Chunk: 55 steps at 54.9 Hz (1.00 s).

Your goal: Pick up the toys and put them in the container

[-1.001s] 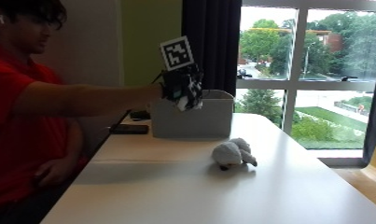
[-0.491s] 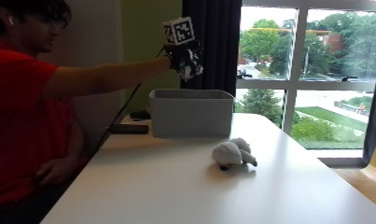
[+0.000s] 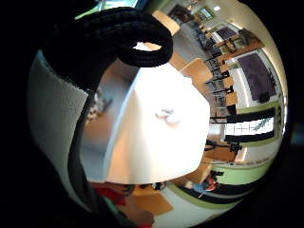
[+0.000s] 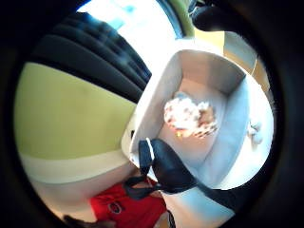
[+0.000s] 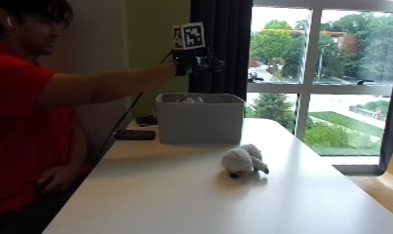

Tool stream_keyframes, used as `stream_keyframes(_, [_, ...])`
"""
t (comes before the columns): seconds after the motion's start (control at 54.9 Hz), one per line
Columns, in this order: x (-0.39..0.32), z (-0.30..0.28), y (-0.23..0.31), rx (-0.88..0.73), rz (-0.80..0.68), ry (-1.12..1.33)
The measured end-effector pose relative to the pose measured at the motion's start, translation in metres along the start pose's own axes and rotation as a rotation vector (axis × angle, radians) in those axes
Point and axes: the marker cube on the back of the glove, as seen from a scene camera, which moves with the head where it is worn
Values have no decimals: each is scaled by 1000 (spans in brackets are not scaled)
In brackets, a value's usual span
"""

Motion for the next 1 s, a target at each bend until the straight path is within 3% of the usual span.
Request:
stream_keyframes(0.182, [69, -4, 21, 28, 109, 25])
stream_keyframes(0.51, [240, 36, 83, -74, 357, 102])
stream_keyframes(0.619, [274, 53, 96, -102, 321, 122])
stream_keyframes(0.728, [300, 76, 90, -101, 549, 96])
stream_keyframes(1.001, [315, 141, 64, -206, 501, 118])
